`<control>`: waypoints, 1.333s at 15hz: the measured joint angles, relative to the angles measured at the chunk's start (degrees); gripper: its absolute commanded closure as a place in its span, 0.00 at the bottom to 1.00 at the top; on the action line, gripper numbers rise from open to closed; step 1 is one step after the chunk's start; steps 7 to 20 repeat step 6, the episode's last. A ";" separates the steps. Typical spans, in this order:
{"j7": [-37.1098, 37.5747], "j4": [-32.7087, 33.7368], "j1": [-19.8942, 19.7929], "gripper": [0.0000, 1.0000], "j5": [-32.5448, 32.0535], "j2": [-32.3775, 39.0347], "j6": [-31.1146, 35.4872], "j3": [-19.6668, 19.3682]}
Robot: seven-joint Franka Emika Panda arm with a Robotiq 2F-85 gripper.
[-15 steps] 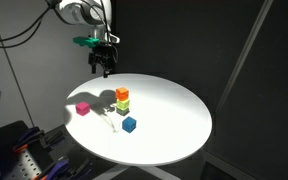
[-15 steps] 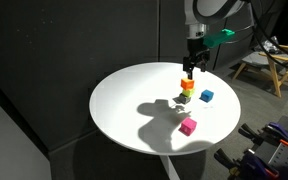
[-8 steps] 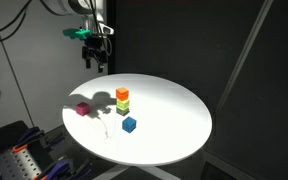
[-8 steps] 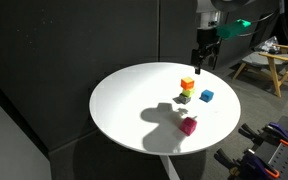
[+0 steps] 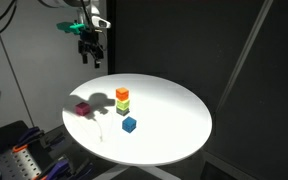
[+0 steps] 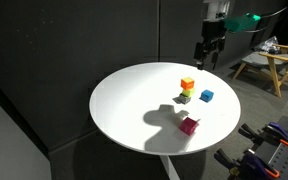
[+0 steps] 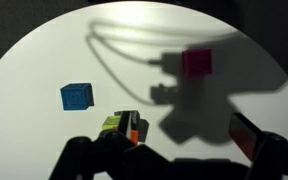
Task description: Put the orange block on the yellow block
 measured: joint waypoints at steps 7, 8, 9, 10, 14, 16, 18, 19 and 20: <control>-0.13 -0.19 0.00 0.00 0.43 -0.06 0.00 0.00; -0.13 -0.19 0.00 0.00 0.43 -0.06 0.00 0.00; -0.13 -0.19 0.00 0.00 0.43 -0.06 0.00 0.00; -0.13 -0.19 0.00 0.00 0.43 -0.06 0.00 0.00; -0.13 -0.19 0.00 0.00 0.43 -0.06 0.00 0.00; -0.13 -0.19 0.00 0.00 0.43 -0.06 0.00 0.00; -0.13 -0.19 0.00 0.00 0.43 -0.06 0.00 0.00; -0.13 -0.19 0.00 0.00 0.43 -0.06 0.00 0.00; -0.13 -0.19 0.00 0.00 0.43 -0.06 0.00 0.00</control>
